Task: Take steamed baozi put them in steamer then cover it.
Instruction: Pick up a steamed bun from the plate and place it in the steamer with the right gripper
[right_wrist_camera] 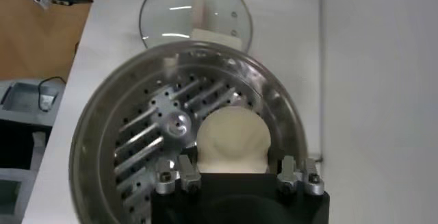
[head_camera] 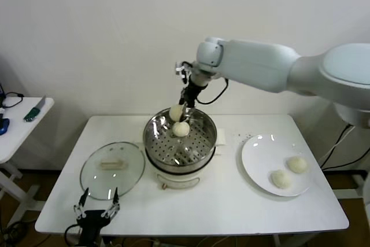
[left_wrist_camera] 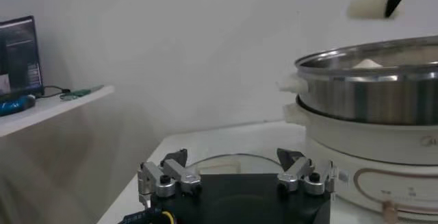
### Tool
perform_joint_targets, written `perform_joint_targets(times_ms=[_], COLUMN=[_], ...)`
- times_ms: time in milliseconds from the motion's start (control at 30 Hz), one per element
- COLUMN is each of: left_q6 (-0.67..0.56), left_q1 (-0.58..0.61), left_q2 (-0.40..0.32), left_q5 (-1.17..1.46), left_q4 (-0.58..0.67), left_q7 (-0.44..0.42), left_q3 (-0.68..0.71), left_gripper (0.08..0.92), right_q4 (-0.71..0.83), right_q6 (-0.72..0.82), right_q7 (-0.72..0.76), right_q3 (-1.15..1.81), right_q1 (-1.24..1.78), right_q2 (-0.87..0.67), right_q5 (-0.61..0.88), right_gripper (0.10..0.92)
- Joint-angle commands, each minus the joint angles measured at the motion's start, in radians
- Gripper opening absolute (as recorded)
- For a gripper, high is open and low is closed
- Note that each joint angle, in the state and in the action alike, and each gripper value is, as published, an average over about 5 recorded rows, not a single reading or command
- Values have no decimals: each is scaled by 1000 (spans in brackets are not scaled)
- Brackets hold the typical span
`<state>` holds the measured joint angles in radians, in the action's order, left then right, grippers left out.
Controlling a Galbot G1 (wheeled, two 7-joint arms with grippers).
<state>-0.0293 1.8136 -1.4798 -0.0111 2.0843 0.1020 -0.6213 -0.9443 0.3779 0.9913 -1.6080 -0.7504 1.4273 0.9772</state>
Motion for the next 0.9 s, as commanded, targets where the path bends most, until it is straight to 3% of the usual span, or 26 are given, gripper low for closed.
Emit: perform_joint_targets(times_ms=[33,367,767,900], left_q6=[1,7,7,6], left_q1=[1,-7,-5,-2], left_q2=[4,10,10,8], left_q5=[18,26,23,23], left_q4=[-4,-9,-18,-19], left_q7=[-5,-4,-1,2], left_q3=[5,-5,-8,-10], left_gripper=[823,823,823,823], right_q4=[73,141,107,95], right_q6=[14,-8,-16,-16], right_q7=[-23,-3,12,14], right_q3=[-41,-36,-41,-40], right_q1=[105,175,182,174], right_q2=[182,217,170,156], right_q5=[26,-34,-99,-115], right_gripper=[661,665,675,730])
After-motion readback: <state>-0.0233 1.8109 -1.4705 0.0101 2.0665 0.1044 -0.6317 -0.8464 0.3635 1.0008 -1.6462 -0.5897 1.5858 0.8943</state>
